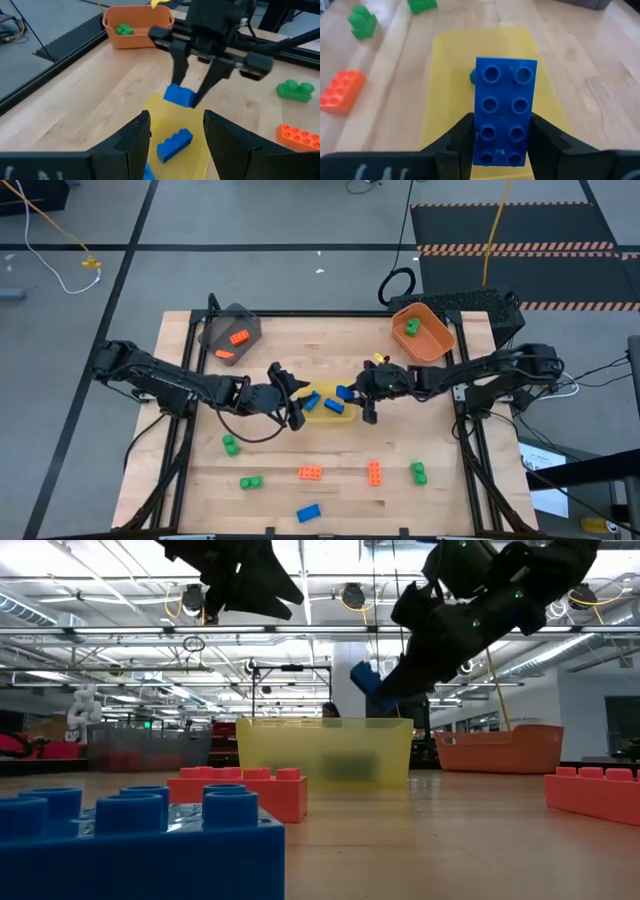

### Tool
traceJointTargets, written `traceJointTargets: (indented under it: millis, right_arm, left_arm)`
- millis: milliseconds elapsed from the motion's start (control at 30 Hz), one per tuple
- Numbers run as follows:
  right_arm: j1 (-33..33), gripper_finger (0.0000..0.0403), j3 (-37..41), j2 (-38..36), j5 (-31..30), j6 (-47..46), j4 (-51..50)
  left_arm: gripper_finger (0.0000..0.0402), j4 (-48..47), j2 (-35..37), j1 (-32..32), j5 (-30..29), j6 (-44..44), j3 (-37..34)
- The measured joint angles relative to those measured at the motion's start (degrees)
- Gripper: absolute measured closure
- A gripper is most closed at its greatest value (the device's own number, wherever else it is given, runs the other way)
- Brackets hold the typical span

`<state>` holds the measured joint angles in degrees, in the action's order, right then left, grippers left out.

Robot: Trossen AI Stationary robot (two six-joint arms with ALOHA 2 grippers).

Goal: Sort & place blocks by color
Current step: Put the blue game piece into the yellow bin, then put the green game piece into the orange bin

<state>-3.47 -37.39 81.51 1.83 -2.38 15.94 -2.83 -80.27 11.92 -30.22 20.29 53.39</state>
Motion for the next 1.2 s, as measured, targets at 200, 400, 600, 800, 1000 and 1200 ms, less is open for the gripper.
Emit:
traceJointTargets:
  millis: [200, 400, 600, 800, 1000, 1200]
  right_arm:
    - [-0.76, 0.0281, 0.0, 1.86, -0.2, 0.09, 0.11]
    - [-0.76, 0.0188, 0.0, 1.8, -0.2, -1.06, 2.51]
    - [-0.76, 0.0112, 0.0, 1.77, -0.2, -1.4, 5.3]
    - [-0.73, 0.0102, -0.01, 0.55, 0.48, -0.1, 6.11]
    - [-0.65, 0.0102, -0.02, -2.86, 3.17, 3.56, 8.19]
    - [-0.76, 0.0102, -0.07, -4.82, 2.62, 1.95, 5.24]
  left_arm:
    - [0.022, -0.03, 0.0, -0.02, 0.0, 0.45, 0.0]
    - [0.022, -0.09, 0.0, -0.02, 0.02, 0.83, 0.0]
    - [0.022, -0.13, 0.0, -0.02, 0.02, 0.91, 0.0]
    - [0.022, -0.13, 0.0, -0.02, 0.04, 0.96, 0.0]
    - [0.022, -0.91, 0.0, -0.02, 0.2, 0.98, 0.0]
    - [0.022, -0.39, 0.0, 0.09, -0.35, 1.72, 0.0]
